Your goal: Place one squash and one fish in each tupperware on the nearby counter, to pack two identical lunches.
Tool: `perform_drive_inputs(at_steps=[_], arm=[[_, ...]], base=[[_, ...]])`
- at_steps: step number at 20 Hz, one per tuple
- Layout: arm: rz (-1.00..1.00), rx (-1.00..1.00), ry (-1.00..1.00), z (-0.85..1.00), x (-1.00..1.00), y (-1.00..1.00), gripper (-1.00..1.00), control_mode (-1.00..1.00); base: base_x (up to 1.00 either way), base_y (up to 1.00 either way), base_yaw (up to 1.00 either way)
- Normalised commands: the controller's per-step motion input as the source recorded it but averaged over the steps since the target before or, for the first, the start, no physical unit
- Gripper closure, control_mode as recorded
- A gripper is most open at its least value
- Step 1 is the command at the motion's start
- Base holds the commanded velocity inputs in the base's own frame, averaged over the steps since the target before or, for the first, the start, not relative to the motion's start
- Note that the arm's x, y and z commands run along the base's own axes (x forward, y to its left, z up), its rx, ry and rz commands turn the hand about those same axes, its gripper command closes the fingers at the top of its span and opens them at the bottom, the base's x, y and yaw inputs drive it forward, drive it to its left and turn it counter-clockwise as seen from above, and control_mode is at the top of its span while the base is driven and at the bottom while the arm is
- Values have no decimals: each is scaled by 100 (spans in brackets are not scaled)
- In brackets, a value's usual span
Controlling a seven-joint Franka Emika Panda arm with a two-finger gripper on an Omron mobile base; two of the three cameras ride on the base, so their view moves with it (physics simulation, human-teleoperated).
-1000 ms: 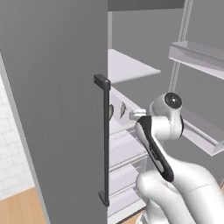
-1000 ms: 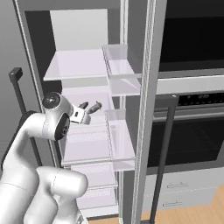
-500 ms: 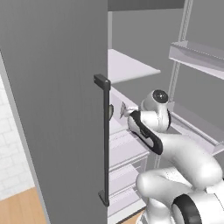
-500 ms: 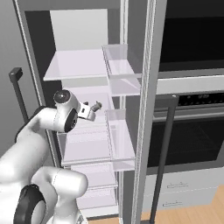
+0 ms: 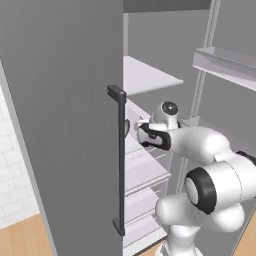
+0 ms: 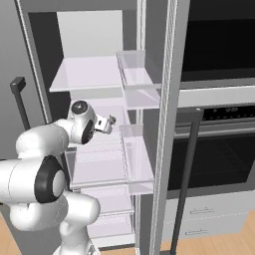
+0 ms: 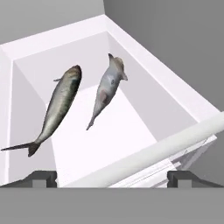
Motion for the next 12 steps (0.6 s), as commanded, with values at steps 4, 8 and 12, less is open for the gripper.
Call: perform_drive_inputs(at_steps=[4, 8, 12], arm=[[0, 0, 6, -23, 79, 1, -100, -100], [0, 0, 7, -29, 69, 4, -100, -100], [0, 0, 7, -34, 68, 1, -100, -100]], base=[[0, 0, 0], [0, 0, 0], [0, 0, 0]])
